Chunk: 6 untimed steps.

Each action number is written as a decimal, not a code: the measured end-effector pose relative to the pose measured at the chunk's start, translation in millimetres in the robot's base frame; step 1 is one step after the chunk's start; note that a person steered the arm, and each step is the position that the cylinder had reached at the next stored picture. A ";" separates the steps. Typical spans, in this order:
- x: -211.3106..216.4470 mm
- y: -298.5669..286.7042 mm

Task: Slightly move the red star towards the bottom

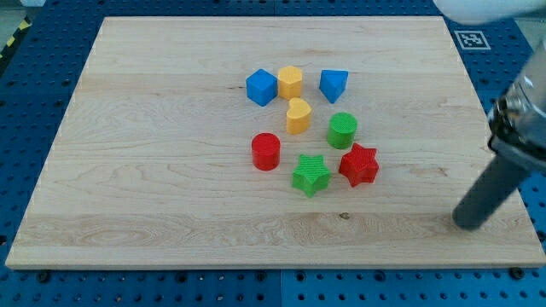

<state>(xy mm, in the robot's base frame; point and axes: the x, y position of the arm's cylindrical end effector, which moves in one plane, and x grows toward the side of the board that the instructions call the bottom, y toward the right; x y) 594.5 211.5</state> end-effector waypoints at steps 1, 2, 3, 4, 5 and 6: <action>11.9 -39.7; 11.2 -92.5; 5.9 -153.2; -15.6 -206.6; -66.8 -239.1; -91.9 -260.7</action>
<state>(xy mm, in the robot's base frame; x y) 502.6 -49.3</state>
